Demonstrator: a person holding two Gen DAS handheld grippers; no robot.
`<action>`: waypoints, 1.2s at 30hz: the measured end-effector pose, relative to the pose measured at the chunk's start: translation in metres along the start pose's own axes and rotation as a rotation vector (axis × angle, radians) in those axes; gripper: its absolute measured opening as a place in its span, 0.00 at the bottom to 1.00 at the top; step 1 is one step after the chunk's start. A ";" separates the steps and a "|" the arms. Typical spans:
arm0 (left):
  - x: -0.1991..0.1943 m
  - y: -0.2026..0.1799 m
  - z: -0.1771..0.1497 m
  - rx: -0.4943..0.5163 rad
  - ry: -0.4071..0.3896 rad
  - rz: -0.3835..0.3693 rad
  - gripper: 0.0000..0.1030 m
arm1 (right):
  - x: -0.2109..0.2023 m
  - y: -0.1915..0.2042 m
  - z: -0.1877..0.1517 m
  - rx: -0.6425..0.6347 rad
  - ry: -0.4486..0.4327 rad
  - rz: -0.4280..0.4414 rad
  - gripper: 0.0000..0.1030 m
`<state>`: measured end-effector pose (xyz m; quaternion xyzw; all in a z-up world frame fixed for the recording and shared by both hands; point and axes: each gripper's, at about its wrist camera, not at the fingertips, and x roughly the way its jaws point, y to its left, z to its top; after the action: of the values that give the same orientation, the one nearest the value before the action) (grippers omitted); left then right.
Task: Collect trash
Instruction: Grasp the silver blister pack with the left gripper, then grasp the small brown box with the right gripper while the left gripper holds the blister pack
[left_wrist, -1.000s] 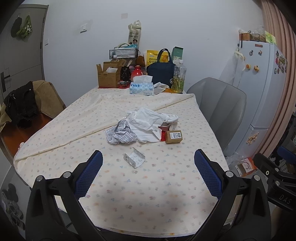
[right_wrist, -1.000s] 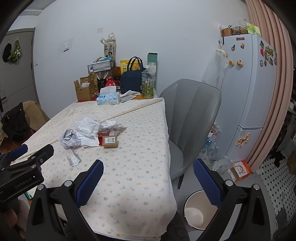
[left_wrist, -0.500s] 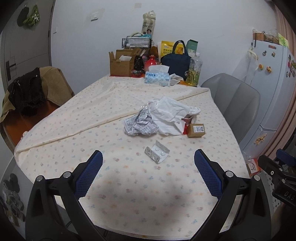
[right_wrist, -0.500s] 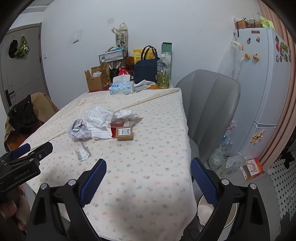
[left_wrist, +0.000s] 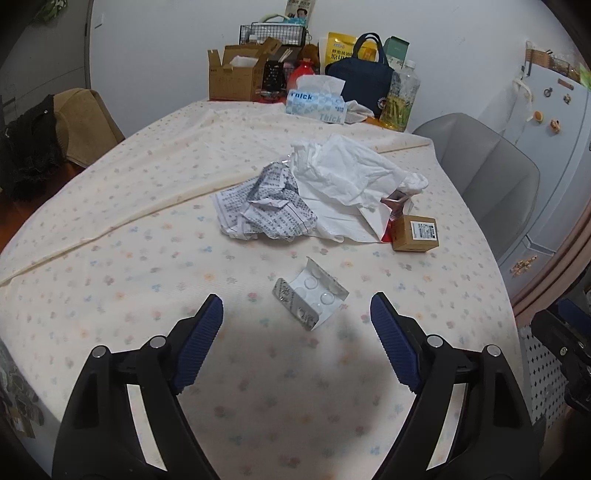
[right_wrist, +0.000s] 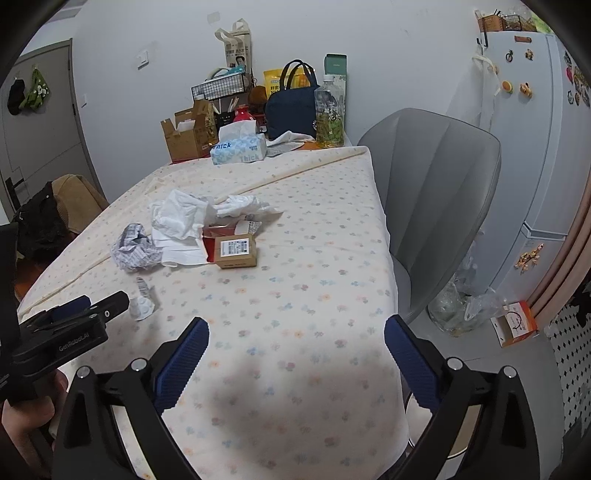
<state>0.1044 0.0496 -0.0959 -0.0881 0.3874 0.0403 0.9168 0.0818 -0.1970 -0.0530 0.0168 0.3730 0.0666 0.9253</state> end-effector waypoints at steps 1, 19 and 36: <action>0.005 -0.002 0.001 0.000 0.010 0.004 0.79 | 0.003 -0.001 0.002 0.001 0.005 0.005 0.91; 0.021 0.015 0.007 -0.124 0.035 0.027 0.29 | 0.067 0.029 0.036 -0.052 0.071 0.062 0.90; 0.005 0.063 0.011 -0.200 -0.008 0.079 0.30 | 0.144 0.069 0.063 -0.119 0.185 0.054 0.60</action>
<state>0.1067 0.1139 -0.1000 -0.1635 0.3809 0.1154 0.9027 0.2198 -0.1077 -0.1011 -0.0345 0.4516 0.1150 0.8841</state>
